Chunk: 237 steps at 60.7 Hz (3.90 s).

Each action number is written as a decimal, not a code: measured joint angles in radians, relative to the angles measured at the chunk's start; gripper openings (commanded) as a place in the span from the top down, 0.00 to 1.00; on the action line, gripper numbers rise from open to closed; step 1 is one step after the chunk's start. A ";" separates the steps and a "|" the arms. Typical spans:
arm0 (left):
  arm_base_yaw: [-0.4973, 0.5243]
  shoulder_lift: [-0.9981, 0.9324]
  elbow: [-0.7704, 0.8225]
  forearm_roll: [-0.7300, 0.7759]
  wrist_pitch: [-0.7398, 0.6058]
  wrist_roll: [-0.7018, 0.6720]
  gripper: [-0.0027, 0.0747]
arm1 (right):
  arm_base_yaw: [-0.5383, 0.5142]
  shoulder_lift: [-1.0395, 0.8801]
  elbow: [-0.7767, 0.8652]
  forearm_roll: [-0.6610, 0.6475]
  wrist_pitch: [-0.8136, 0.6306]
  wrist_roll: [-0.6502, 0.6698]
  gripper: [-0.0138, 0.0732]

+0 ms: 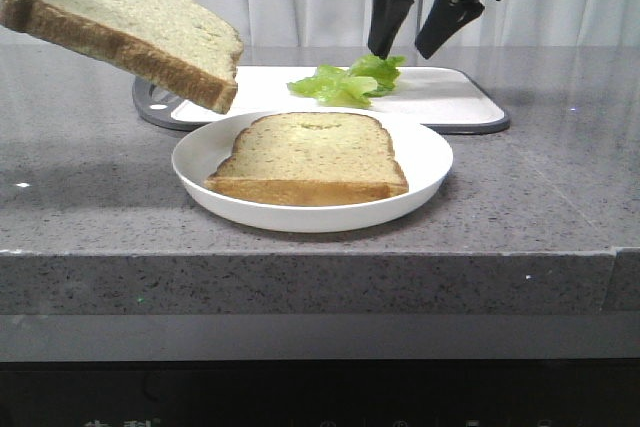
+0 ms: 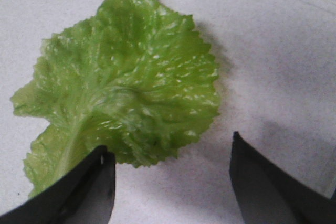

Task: Left arm grabs bread, right arm adds lettuce
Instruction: 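Move the right gripper down over the lettuce leaf on the board, then close the right gripper on the lettuce leaf and lift it, then carry the lettuce with the right gripper over the bread on the plate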

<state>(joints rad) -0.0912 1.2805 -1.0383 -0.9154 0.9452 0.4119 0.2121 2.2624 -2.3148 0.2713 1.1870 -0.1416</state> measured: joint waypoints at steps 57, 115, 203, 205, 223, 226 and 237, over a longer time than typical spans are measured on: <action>0.000 0.000 0.000 0.000 -0.051 0.000 0.99 | -0.020 0.084 -0.022 0.154 -0.068 -0.109 0.34; 0.000 0.000 0.000 0.000 -0.056 0.000 0.99 | -0.022 0.084 -0.023 0.207 -0.037 -0.107 0.89; 0.032 0.000 0.000 0.000 -0.058 0.000 0.99 | -0.121 -0.316 0.120 0.286 0.066 -0.179 0.91; 0.032 0.000 0.000 0.000 -0.058 0.000 0.99 | -0.121 -0.344 0.154 0.287 0.066 -0.188 0.91; 0.032 0.000 0.000 0.000 -0.058 0.000 0.99 | -0.121 -0.596 0.539 0.371 0.060 -0.329 0.91; 0.032 0.000 0.000 0.000 -0.058 0.000 0.99 | -0.121 -0.633 0.603 0.393 0.052 -0.356 0.91; 0.032 0.000 0.000 0.000 -0.058 0.000 0.99 | -0.114 -0.714 0.827 0.480 -0.015 -0.492 0.91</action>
<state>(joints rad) -0.0588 1.2805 -1.0383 -0.9154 0.8870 0.4119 0.0984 1.5485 -1.4882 0.7508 1.1725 -0.6332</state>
